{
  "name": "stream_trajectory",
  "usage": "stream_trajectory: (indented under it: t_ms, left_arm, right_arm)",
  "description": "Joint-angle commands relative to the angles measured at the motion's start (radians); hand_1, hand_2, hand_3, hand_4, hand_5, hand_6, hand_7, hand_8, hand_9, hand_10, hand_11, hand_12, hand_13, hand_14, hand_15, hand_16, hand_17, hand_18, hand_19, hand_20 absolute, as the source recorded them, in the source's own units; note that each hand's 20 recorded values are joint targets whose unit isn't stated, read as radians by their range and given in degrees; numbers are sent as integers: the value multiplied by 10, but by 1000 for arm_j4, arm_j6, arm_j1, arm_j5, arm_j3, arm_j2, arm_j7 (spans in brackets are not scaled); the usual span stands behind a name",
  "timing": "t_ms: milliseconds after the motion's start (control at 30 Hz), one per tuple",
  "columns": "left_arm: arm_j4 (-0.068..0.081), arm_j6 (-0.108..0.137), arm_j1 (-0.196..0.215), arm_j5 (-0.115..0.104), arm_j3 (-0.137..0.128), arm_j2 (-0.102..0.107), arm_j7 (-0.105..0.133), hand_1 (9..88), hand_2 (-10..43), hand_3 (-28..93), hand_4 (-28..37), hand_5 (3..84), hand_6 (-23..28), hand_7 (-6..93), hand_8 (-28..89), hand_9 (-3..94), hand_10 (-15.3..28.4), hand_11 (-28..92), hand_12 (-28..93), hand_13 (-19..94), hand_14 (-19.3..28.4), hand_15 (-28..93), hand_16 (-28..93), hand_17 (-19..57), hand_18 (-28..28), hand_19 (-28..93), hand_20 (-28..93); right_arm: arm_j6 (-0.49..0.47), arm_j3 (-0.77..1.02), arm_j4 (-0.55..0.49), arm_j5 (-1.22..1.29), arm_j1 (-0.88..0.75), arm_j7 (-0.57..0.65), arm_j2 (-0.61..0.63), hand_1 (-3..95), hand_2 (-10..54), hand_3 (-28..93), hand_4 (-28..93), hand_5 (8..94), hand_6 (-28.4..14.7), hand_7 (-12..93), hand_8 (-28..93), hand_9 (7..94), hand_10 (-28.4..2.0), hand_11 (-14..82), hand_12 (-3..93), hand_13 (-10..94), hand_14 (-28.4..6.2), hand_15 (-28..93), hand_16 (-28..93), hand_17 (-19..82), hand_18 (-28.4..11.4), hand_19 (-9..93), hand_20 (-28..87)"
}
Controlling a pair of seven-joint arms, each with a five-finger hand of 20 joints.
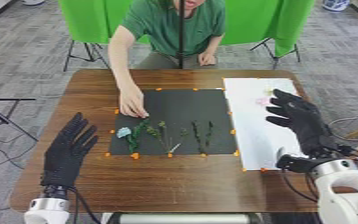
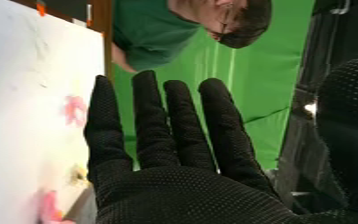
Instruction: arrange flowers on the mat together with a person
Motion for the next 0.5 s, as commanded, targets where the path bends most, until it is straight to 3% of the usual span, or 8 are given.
stream_trajectory:
  t_ms: [33,500]
  left_arm:
    - [1,-8,12,-2,0,-11,-8,268,-47,674,-283,299,35,127,-85,205,96,151,137,187,126,172,54,-111,210,381,89]
    - [4,-16,6,0,-3,-9,-10,268,-45,673,-283,300,36,127,-84,205,96,151,137,186,127,172,54,-111,210,380,88]
  right_arm:
    - [-10,21,-11,-8,-58,-8,-20,198,-69,829,-256,369,-61,142,-96,340,-141,107,212,304,-122,214,256,80,-213,455,263]
    - [-27,12,-4,-13,-48,-6,-15,198,-68,827,-255,368,-60,141,-96,342,-142,108,213,308,-123,215,255,79,-215,453,263]
